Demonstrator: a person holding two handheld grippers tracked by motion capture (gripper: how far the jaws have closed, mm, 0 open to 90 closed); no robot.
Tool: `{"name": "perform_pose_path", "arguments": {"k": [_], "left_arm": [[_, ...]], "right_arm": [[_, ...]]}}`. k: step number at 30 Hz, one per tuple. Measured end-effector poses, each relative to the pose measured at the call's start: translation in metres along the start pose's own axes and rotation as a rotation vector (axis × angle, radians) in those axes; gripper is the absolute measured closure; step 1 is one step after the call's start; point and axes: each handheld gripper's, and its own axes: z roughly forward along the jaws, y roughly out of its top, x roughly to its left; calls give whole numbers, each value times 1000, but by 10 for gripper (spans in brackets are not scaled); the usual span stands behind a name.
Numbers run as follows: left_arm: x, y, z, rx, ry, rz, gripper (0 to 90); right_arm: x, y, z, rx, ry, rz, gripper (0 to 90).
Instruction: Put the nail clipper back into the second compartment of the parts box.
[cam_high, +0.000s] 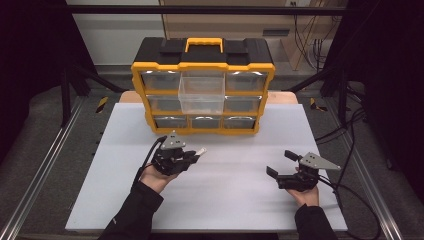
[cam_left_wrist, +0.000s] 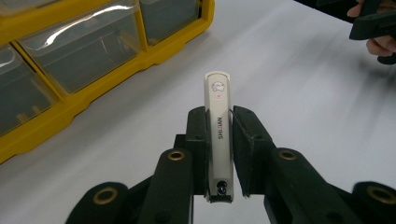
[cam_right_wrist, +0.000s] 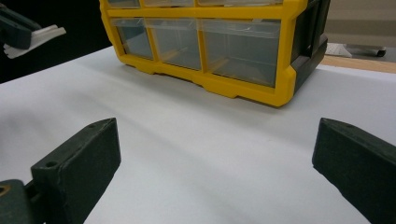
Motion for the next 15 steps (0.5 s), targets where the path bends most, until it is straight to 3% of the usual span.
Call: {"name": "perform_pose_path", "arguments": {"k": [15], "left_arm": [[4, 13, -32, -58, 15, -4, 765]], "right_arm": [[0, 0, 0, 4, -3, -8, 18]]}}
